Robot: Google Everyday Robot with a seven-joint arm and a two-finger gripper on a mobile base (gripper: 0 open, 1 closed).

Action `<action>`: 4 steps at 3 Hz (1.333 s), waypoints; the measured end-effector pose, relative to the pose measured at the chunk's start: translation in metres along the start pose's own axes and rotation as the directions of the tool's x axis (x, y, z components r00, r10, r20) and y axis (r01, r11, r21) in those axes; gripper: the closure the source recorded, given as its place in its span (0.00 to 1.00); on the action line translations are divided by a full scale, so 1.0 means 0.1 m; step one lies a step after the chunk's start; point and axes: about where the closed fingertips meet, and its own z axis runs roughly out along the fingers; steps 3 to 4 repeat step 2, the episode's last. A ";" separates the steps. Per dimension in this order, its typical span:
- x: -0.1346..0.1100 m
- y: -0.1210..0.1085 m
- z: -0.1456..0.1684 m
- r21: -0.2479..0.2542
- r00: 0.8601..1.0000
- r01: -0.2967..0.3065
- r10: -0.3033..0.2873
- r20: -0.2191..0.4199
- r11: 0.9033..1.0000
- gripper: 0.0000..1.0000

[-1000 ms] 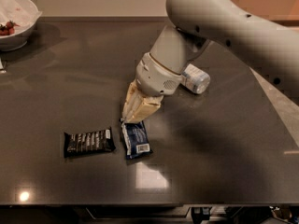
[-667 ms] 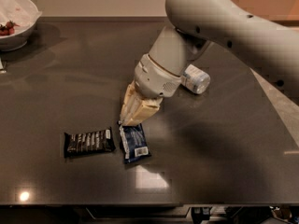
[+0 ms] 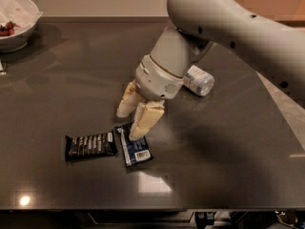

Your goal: Move rxbar blueberry near rxbar chocolate

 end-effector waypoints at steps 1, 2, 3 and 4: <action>-0.01 0.00 0.01 0.001 1.000 0.002 -0.002 -0.001 1.000 0.00; -0.01 0.00 0.01 0.001 1.000 0.002 -0.002 -0.001 1.000 0.00; -0.01 0.00 0.01 0.001 1.000 0.002 -0.002 -0.001 1.000 0.00; -0.01 0.00 0.01 0.001 1.000 0.002 -0.002 -0.001 1.000 0.00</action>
Offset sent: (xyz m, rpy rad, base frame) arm -0.0003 0.0013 0.0002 0.0004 -0.0019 0.0014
